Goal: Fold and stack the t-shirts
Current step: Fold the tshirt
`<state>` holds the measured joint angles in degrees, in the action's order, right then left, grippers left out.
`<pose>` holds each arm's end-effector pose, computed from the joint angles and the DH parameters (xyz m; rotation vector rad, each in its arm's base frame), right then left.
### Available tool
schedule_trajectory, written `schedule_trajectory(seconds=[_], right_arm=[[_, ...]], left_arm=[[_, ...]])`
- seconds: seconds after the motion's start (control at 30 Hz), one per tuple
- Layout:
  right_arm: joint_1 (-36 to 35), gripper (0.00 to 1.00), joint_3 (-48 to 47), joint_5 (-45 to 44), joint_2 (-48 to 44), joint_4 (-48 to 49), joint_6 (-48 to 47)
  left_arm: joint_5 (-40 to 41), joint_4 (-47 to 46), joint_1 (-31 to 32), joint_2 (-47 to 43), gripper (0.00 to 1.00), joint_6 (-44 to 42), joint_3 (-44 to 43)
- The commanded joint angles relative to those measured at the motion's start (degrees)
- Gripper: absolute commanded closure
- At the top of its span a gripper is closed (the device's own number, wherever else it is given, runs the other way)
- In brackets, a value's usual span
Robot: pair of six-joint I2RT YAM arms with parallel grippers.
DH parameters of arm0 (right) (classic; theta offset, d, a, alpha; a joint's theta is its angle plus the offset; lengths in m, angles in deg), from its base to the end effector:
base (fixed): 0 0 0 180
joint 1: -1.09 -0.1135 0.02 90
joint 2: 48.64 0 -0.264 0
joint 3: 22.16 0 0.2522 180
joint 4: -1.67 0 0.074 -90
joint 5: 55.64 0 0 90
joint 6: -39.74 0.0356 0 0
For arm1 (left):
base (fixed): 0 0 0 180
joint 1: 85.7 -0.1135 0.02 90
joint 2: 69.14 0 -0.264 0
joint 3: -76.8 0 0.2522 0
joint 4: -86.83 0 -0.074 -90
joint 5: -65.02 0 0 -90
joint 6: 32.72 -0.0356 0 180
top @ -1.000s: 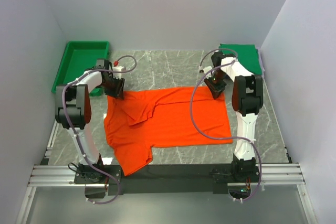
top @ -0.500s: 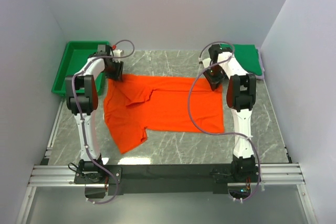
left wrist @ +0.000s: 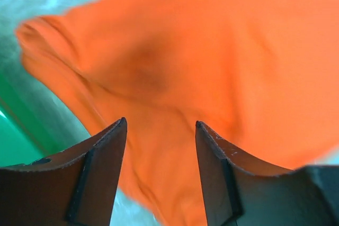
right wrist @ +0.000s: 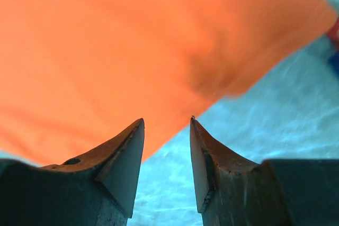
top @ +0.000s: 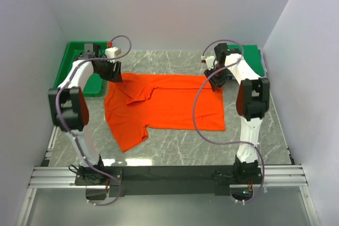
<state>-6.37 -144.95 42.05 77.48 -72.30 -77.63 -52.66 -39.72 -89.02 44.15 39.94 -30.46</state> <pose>0.4470 0.0633 0.2055 -0.8878 2.7580 0.1361 0.4290 0.0083 0.2386 0.4710 2.4564 -0.4828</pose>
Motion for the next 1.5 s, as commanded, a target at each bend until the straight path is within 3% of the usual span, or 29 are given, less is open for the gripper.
schedule_trajectory(seconds=[0.0, 0.17, 0.3, 0.5, 0.97, 1.07, 1.17, 1.47], right_arm=[[-1.3, 0.53, 7.7, 4.7, -10.6, -1.2, -4.6], [-4.7, 0.57, 23.1, 3.6, -22.3, 0.6, -10.1], [-8.3, 0.62, 38.1, 1.4, -29.5, 4.9, -12.0], [-11.6, 0.65, 50.7, -2.3, -35.9, 12.0, -13.2], [-13.2, 0.61, 62.2, -7.4, -35.7, 21.4, -15.2], [-13.4, 0.74, 63.6, -8.8, -35.5, 22.7, -15.5], [-13.5, 1.00, 64.4, -9.7, -36.3, 23.0, -15.8], [-13.2, 1.00, 63.8, -9.6, -38.0, 22.1, -15.3]], left_arm=[[-8.3, 6.3, -0.2, -9.8, 0.40, -11.4, 5.3], [-11.9, 17.2, -3.3, -14.9, 0.43, -22.6, 13.9], [-10.6, 16.5, -4.2, -19.2, 0.45, -26.5, 20.4], [-8.4, 15.1, -4.2, -22.9, 0.46, -27.7, 25.3], [-5.8, 13.2, -4.2, -26.7, 0.43, -34.9, 31.9], [-5.6, 13.7, -4.2, -29.4, 0.43, -41.6, 35.0], [-5.7, 12.9, -4.2, -32.5, 0.44, -47.7, 38.9], [-0.7, 2.8, -2.8, -34.3, 0.45, -52.4, 48.4]])
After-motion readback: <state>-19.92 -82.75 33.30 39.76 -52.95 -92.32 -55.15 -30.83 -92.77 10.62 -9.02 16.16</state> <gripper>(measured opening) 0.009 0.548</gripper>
